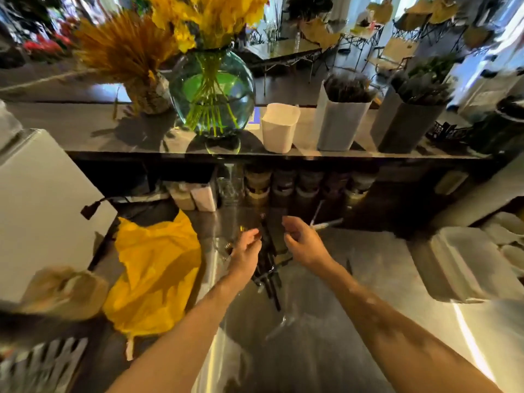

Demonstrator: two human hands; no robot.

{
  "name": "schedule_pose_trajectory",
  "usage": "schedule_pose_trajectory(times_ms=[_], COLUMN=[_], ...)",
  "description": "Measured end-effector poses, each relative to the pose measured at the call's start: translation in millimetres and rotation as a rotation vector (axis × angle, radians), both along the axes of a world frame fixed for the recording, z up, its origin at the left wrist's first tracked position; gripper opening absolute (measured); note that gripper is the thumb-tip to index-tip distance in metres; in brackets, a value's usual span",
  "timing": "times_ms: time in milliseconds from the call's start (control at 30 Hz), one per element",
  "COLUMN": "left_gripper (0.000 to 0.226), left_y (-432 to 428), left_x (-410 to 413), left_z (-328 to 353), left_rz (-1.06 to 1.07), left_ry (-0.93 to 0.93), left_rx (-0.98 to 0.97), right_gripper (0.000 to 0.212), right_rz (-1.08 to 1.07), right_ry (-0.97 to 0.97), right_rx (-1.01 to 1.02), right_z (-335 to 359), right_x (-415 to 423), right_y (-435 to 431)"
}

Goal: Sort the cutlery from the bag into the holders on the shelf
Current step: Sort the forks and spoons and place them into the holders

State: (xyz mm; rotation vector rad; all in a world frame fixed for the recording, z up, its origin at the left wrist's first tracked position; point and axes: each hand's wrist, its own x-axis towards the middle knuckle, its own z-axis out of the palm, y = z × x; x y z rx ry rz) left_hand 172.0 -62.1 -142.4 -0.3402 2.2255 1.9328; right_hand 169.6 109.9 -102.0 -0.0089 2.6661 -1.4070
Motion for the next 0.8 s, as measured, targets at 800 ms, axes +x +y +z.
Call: schedule_pose_trajectory(times_ms=[800], left_gripper=[0.032], left_y=[-40], left_x=[-6], left_z=[-109], left_rz=[-0.108], left_ry=[-0.339], left_rx=[-0.202], right_gripper=[0.019], right_rz=[-0.128], right_ry=[-0.306], right_rx=[0.163], right_z=[-143], right_x=[-63], right_y=[-54])
